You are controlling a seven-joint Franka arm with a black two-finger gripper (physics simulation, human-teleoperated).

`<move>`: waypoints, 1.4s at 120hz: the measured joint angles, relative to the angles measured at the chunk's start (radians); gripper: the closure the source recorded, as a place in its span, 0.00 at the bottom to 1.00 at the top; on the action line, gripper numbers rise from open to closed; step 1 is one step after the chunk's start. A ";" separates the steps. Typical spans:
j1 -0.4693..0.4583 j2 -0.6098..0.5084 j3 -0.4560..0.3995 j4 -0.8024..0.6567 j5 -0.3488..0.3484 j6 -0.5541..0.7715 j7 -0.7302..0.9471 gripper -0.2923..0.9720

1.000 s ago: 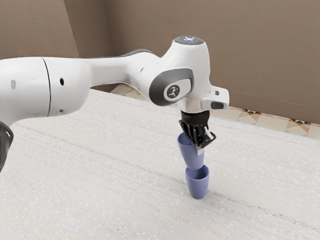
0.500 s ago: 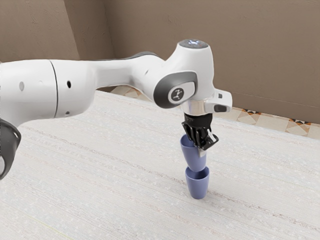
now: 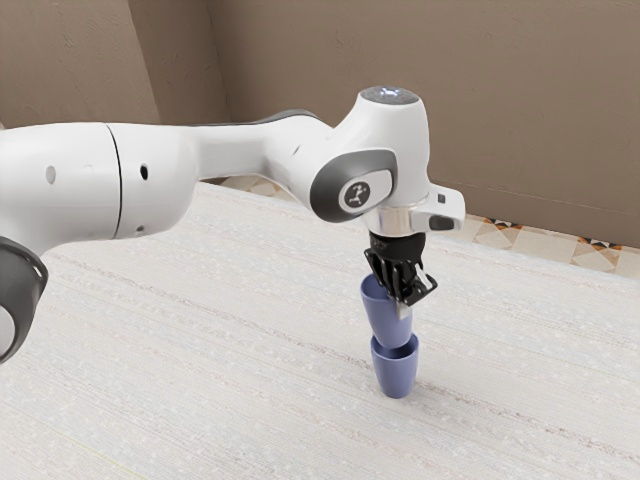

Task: Place the left cup onto the right cup

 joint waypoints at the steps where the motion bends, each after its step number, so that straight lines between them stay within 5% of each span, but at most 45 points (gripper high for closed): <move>1: 0.000 0.000 0.000 0.000 0.000 0.000 0.000 0.85; 168: 0.000 0.057 0.000 -0.003 -0.002 0.015 -0.003 0.85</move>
